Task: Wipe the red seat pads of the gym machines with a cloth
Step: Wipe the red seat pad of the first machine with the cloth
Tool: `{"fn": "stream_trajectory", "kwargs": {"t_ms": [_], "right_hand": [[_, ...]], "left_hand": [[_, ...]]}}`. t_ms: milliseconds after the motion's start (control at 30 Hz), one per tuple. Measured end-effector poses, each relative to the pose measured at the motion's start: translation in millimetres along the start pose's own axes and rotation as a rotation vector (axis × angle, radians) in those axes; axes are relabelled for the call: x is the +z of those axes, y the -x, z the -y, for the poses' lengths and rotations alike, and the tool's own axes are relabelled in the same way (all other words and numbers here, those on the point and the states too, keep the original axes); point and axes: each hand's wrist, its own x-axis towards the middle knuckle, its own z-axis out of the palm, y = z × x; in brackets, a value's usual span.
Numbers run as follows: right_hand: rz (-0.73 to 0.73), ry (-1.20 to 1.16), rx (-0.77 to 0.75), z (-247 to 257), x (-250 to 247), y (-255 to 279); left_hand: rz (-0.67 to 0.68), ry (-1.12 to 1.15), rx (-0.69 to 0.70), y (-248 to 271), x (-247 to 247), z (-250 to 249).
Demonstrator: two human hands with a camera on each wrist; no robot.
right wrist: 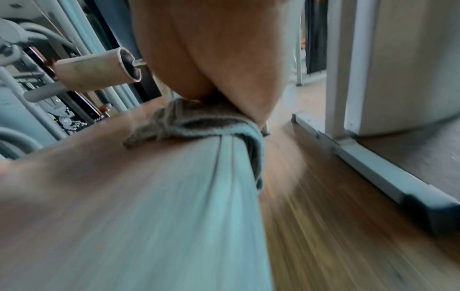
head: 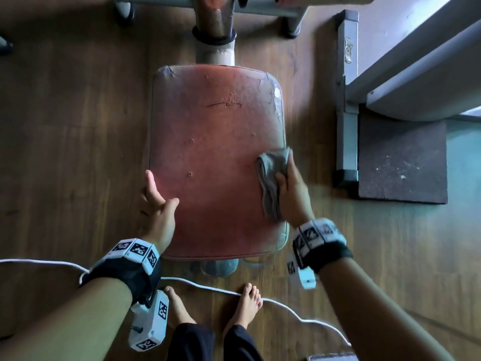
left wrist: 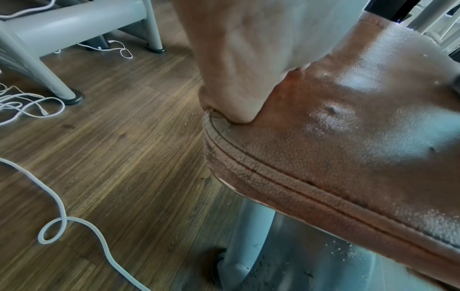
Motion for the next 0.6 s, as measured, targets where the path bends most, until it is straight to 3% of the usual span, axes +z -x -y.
{"fn": "stream_trajectory", "kwargs": {"t_ms": [100, 300, 600], "right_hand": [[0.021, 0.023, -0.009, 14, -2, -39], [0.003, 0.016, -0.006, 10, 0, 1], [0.102, 0.064, 0.033, 15, -9, -15]], "left_hand": [[-0.017, 0.013, -0.030, -1, 2, -1], [0.006, 0.012, -0.051, 3, -1, -5], [-0.006, -0.012, -0.032, 5, -2, -7]]}}
